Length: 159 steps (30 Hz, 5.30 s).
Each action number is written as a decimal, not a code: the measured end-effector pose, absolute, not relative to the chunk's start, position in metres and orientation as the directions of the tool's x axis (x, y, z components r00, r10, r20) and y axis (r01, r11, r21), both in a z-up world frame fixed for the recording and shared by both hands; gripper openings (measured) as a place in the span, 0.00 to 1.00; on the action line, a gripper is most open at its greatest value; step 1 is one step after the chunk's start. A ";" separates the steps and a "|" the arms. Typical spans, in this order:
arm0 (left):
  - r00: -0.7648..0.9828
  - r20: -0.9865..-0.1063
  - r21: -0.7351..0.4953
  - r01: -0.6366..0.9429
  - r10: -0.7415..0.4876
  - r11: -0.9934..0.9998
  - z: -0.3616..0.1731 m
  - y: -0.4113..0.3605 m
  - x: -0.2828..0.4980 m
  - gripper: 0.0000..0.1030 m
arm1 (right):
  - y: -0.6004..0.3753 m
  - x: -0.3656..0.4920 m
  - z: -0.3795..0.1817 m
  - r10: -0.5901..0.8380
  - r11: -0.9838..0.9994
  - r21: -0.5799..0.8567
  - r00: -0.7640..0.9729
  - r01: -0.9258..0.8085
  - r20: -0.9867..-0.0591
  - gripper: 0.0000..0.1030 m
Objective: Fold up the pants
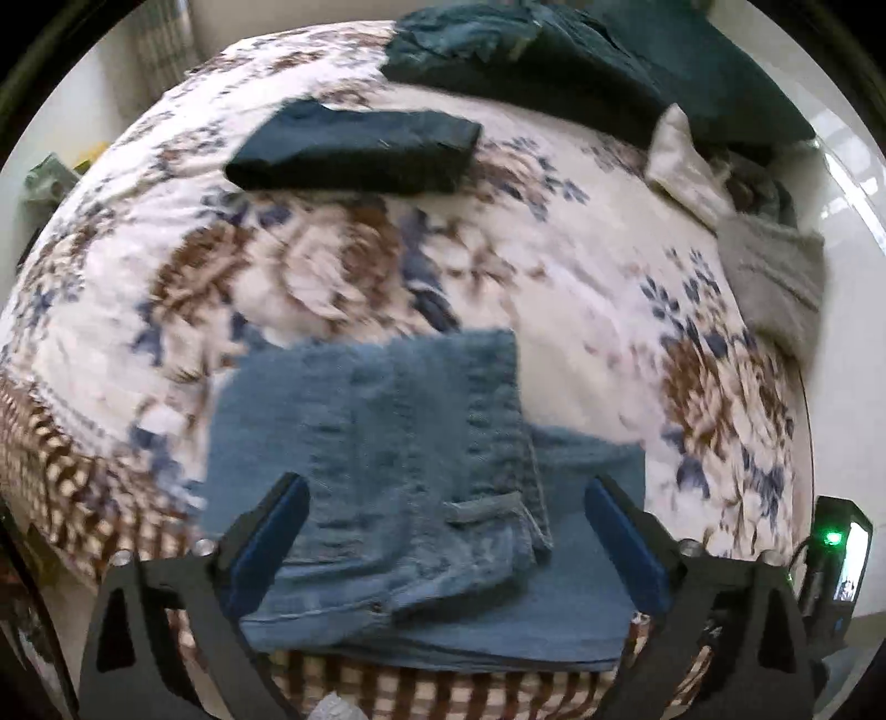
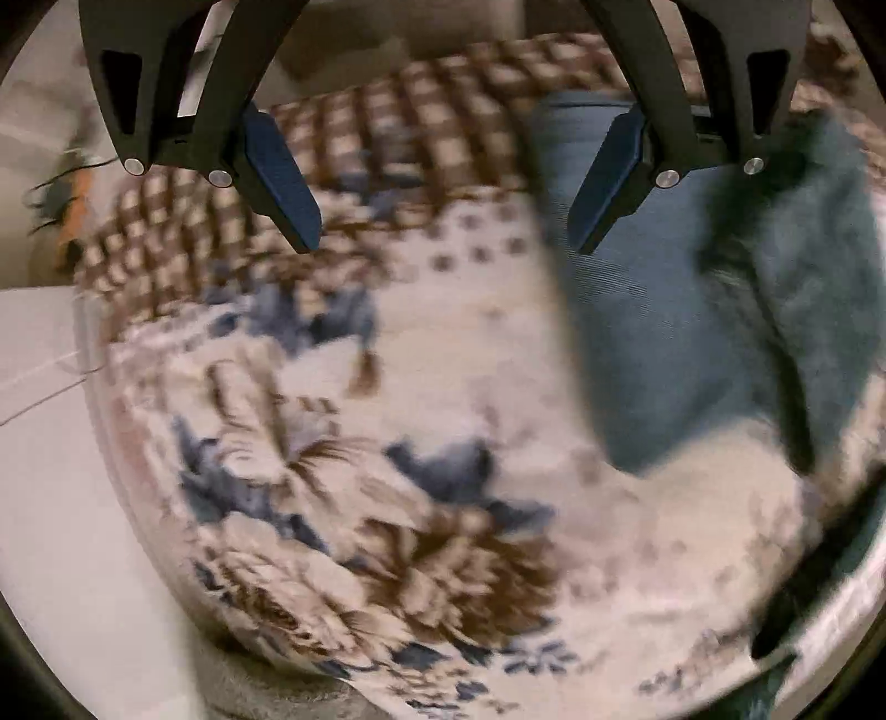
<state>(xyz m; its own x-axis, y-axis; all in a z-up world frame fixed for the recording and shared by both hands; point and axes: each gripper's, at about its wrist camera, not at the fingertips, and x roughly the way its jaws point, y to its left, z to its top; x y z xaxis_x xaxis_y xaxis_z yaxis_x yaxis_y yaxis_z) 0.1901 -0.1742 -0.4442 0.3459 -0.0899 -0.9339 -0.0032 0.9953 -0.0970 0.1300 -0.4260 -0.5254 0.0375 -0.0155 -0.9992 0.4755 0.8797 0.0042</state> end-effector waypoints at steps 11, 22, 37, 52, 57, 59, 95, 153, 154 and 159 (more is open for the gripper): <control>0.130 -0.974 0.158 -0.203 0.186 0.966 -0.517 -0.061 0.204 0.99 | -0.343 0.214 -0.554 0.379 0.869 0.383 0.078 0.312 -0.922 0.90; 0.072 -0.991 0.086 -0.278 0.109 0.957 -0.542 -0.028 0.193 0.99 | -0.313 0.236 -0.591 0.468 0.850 0.472 0.076 0.236 -0.881 0.91; 0.050 -0.997 0.049 -0.291 0.066 0.955 -0.552 -0.016 0.193 0.99 | -0.287 0.246 -0.630 0.526 0.837 0.518 0.000 0.175 -0.850 0.86; 0.101 -0.995 -0.031 -0.343 0.004 0.939 -0.523 -0.002 0.205 0.99 | -0.313 0.212 -0.560 0.453 0.805 0.502 0.220 0.317 -0.864 0.17; 0.110 -0.994 -0.052 -0.292 -0.020 0.955 -0.519 -0.011 0.213 0.99 | -0.378 0.158 -0.522 0.303 0.793 0.404 0.281 0.456 -0.911 0.13; 0.121 -0.992 -0.054 -0.269 -0.022 0.962 -0.518 -0.020 0.215 0.99 | -0.409 0.134 -0.521 0.262 0.776 0.366 0.264 0.514 -0.928 0.13; -0.003 -0.954 -0.300 -0.039 -0.301 0.953 -0.608 -0.103 0.333 0.39 | -0.438 0.161 -0.603 0.358 0.737 0.309 0.041 0.600 -0.933 0.66; 0.086 -0.879 -0.476 -0.102 -0.469 0.874 -0.581 -0.073 0.334 0.95 | -0.431 0.117 -0.595 0.306 0.638 0.328 0.161 0.697 -0.938 0.88; 0.112 -0.888 -0.454 -0.058 -0.446 0.889 -0.570 -0.077 0.329 0.99 | -0.431 0.117 -0.598 0.325 0.637 0.344 0.165 0.690 -0.931 0.88; 0.092 -0.877 -0.474 0.003 -0.472 0.881 -0.554 -0.078 0.291 0.99 | -0.427 0.112 -0.638 0.443 0.604 0.427 0.163 0.672 -0.882 0.88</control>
